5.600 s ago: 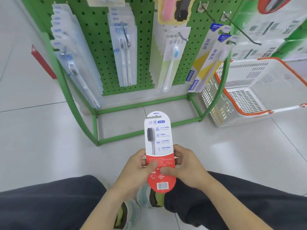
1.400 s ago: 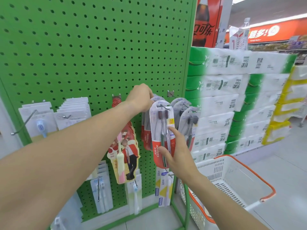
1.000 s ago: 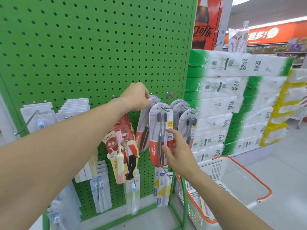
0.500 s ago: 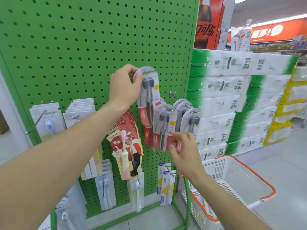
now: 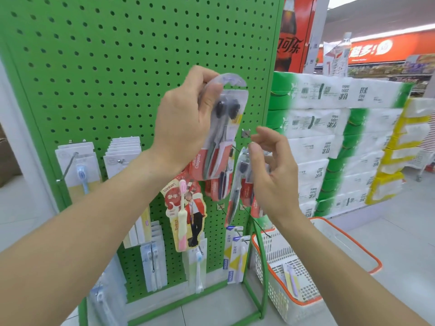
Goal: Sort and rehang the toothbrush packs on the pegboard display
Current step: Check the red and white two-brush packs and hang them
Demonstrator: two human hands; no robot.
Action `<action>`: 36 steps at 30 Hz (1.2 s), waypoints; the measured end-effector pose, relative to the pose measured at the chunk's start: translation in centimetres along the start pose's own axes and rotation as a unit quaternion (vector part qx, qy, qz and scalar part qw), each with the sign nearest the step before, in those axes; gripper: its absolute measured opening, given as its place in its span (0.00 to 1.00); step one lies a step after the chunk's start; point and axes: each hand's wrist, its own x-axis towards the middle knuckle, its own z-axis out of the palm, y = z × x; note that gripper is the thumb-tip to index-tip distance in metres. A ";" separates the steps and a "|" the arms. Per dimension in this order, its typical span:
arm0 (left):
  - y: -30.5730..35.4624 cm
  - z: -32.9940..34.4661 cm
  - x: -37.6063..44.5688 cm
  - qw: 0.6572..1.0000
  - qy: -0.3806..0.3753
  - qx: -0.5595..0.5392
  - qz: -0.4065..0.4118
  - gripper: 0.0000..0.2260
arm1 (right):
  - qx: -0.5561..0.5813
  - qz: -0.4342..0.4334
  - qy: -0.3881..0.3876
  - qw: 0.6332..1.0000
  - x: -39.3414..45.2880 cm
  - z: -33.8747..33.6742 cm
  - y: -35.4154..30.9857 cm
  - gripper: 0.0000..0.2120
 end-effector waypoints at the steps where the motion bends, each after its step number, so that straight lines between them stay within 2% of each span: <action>1: 0.2 -0.2 -0.4 1.000 -0.012 -0.004 0.008 0.11 | 0.007 0.000 -0.011 1.000 0.0 0.3 -0.6 0.12; 6: 1.3 -1.0 -2.6 0.994 -0.102 -0.047 -0.006 0.10 | 0.063 0.055 -0.012 0.996 -1.0 1.5 -2.4 0.07; 12: 1.0 -2.2 -11.6 0.959 -0.205 -0.062 -0.186 0.11 | -0.016 0.148 -0.077 0.986 -9.4 2.0 -0.4 0.14; 14: 0.1 -2.7 -16.3 0.938 -0.260 -0.024 -0.229 0.11 | -0.033 0.210 -0.101 0.972 -14.8 2.7 1.2 0.14; 17: -1.5 -3.5 -24.1 0.880 -0.359 0.001 -0.312 0.10 | -0.047 0.333 -0.130 0.933 -23.2 4.3 3.5 0.21; 19: -2.2 -4.4 -29.4 0.844 -0.389 0.007 -0.369 0.10 | -0.047 0.398 -0.153 0.903 -27.8 5.1 4.2 0.22; 23: -1.9 -6.7 -39.2 0.793 -0.329 -0.045 -0.510 0.10 | -0.055 0.500 -0.217 0.836 -33.9 5.8 5.5 0.14; 26: -0.1 -7.7 -44.5 0.763 -0.279 -0.102 -0.574 0.13 | -0.062 0.538 -0.265 0.798 -36.7 5.3 6.7 0.11; 29: 1.8 -8.5 -48.7 0.717 -0.262 -0.126 -0.634 0.15 | -0.029 0.595 -0.311 0.740 -38.9 4.0 6.7 0.08; 31: 2.1 -8.8 -50.6 0.696 -0.278 -0.121 -0.650 0.19 | -0.021 0.584 -0.359 0.728 -39.9 3.4 6.9 0.13; 33: 1.5 -8.8 -51.5 0.685 -0.278 -0.109 -0.665 0.21 | -0.017 0.552 -0.395 0.734 -40.4 3.5 7.2 0.17; 36: 0.2 -8.5 -51.9 0.679 -0.260 -0.111 -0.677 0.17 | -0.005 0.559 -0.402 0.725 -40.5 3.9 8.1 0.17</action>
